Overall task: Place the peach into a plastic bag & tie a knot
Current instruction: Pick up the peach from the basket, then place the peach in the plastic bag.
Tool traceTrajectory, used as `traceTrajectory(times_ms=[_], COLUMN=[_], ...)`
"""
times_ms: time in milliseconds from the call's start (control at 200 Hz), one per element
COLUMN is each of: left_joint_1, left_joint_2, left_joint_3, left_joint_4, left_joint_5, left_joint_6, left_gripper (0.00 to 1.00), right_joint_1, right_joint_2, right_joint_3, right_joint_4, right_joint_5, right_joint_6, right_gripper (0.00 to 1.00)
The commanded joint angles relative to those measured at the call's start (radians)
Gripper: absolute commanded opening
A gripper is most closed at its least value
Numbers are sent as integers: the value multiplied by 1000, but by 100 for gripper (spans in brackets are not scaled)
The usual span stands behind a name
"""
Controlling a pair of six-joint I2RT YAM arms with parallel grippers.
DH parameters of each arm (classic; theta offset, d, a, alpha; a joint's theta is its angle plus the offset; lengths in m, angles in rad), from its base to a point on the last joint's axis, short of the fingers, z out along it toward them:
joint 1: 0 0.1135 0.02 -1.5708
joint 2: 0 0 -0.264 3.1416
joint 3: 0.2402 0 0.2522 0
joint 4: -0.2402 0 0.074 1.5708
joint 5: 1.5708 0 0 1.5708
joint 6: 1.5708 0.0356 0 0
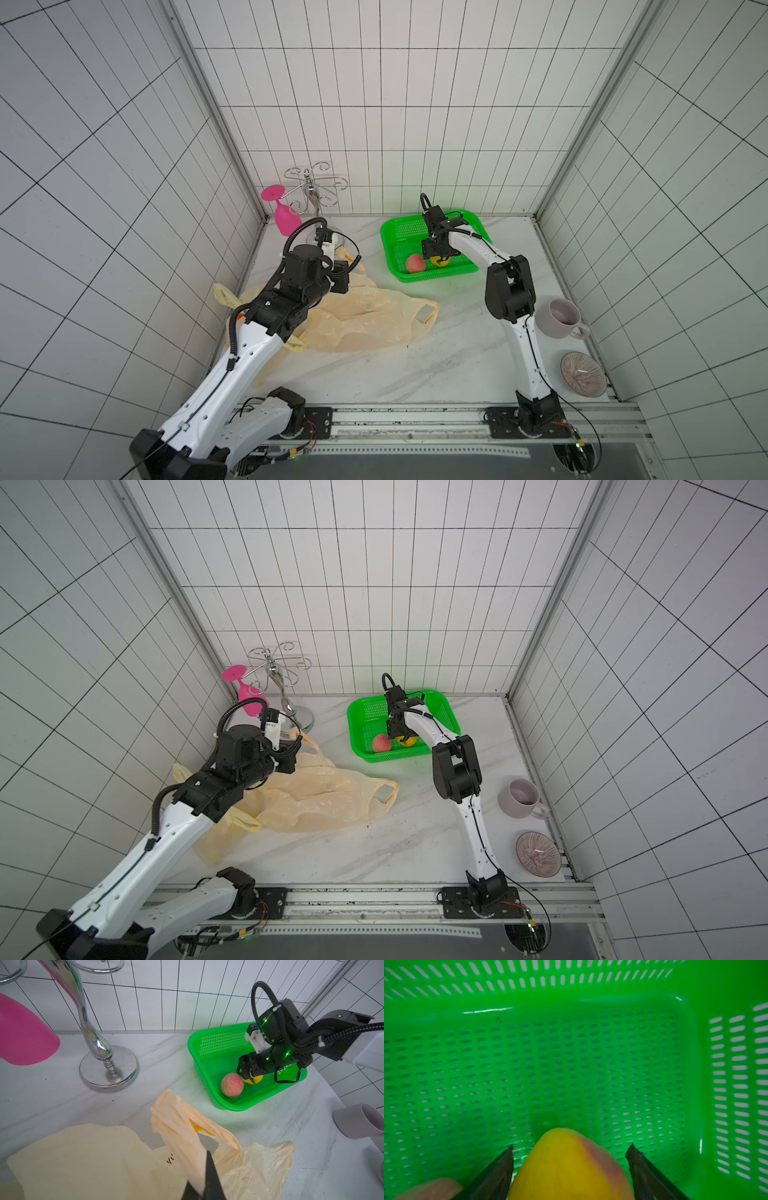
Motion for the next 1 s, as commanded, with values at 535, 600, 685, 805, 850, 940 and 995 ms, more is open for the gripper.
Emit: traceTrajectory(times_ms=[535,600,685,805,850,940,995], left_joint_1=[-4,-4,-6,-6,-6,-6,-7], left_joint_2=[110,118,116,111,112,110,109], left_joint_3=[192,203,210,220,225,220,218], left_joint_4=[15,23,45,63,61,63,62], left_joint_5=[232,272,313,322,323,321,320], left_joint_6=[0,-13,-36,-54,-55,-60,-61], left_gripper=[1,2,2,1,1,1,1], right_joint_1=[126,156,181,224,252,309,347], right_joint_2=[-726,-766,-775,-754,-751,-739,-732], right_joint_3=[-553,-621,-668,-664,-668,-678,-674], right_joint_4=[378,395,403,356,340,335,328], right_joint_5=[-592,-630,-639,-643,-644,-687,-715], right_joint_6=[184,207,213,182,174,175,179], right_gripper=[26,21,15,7,5,2,0])
